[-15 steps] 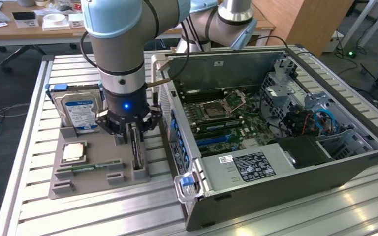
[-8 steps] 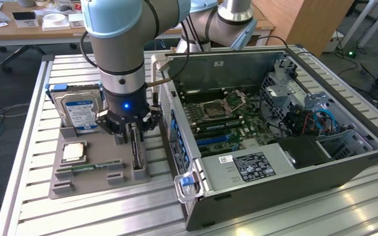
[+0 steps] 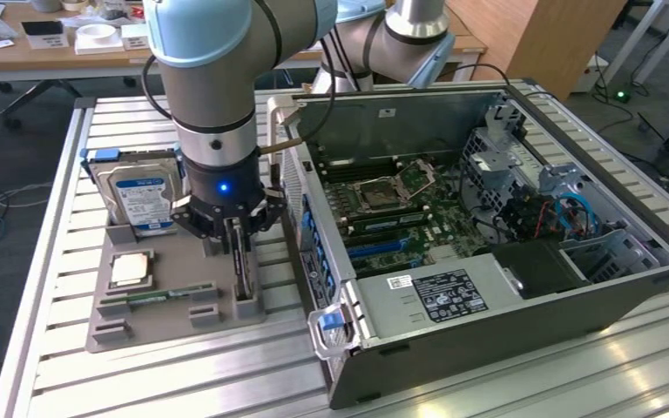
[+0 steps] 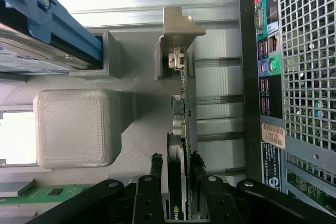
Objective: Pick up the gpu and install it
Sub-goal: 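Pick up the gpu and move the gpu toward the slot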
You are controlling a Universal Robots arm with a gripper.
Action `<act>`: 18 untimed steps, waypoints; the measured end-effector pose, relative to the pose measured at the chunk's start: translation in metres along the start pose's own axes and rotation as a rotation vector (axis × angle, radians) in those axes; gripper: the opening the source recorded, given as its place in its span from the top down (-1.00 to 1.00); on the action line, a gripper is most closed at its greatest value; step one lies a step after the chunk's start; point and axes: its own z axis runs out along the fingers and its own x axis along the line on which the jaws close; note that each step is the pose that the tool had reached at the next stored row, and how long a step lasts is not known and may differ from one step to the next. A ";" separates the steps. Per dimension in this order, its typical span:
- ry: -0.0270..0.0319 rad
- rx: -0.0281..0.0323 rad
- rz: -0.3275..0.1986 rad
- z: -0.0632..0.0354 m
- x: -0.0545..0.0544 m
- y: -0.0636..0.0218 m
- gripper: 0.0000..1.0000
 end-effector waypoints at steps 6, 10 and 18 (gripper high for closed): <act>0.0000 0.0000 0.000 0.0000 0.000 -0.0002 0.30; 0.0001 0.0001 0.000 0.0000 -0.002 -0.0001 0.30; 0.0001 0.0001 0.000 0.0000 -0.002 -0.0001 0.30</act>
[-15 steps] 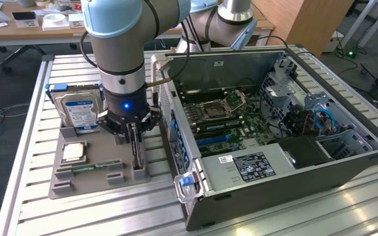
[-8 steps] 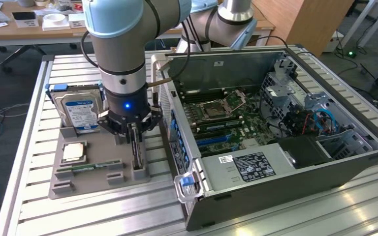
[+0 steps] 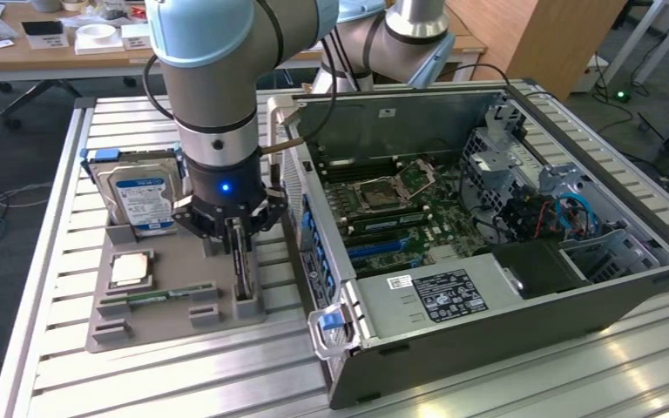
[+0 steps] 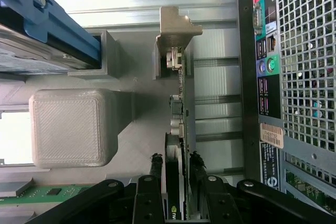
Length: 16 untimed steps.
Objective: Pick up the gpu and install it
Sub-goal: 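Pick up the gpu and move the gpu toward the slot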
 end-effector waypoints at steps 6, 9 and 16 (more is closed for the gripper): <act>0.0000 0.0000 0.000 0.0000 0.000 0.0000 0.48; 0.0000 0.0000 0.000 0.0000 0.000 0.0000 0.48; 0.0003 0.0000 -0.007 0.0001 0.000 0.0000 0.48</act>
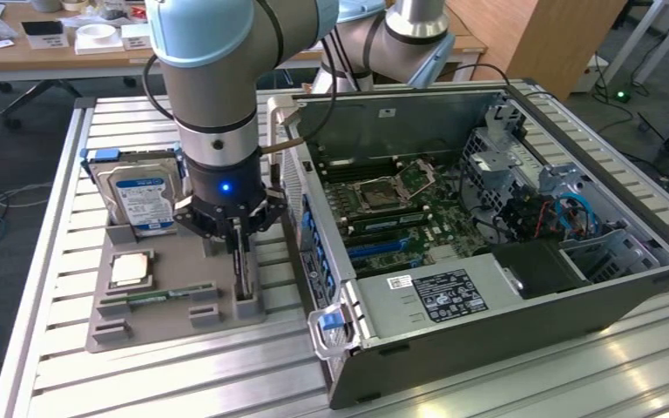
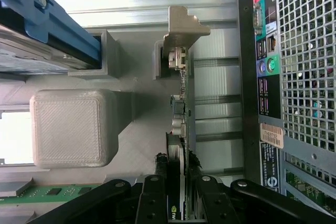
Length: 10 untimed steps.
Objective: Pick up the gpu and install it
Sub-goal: 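Pick up the gpu and move the gpu toward the slot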
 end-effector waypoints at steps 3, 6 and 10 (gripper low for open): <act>0.0004 -0.0003 -0.010 0.0001 0.000 0.0000 0.48; 0.0005 -0.0004 -0.011 0.0001 0.000 0.0000 0.48; 0.0000 -0.0009 -0.011 -0.0005 0.000 0.0001 0.48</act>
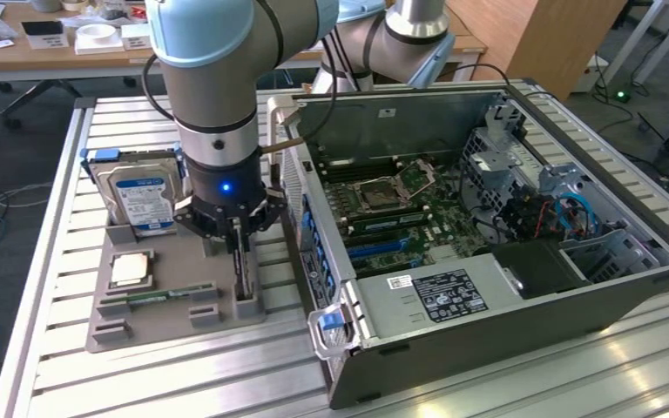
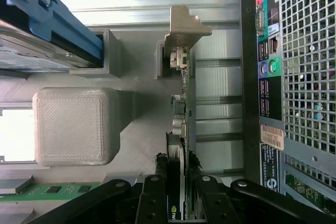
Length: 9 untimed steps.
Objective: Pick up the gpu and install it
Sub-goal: 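Pick up the gpu and move the gpu toward the slot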
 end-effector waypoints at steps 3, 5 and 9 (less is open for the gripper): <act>0.0004 0.0005 0.000 -0.0054 0.000 0.0002 0.48; 0.0004 0.0005 0.000 -0.0110 0.000 0.0004 0.48; 0.0005 0.0005 0.000 -0.0253 -0.001 0.0011 0.48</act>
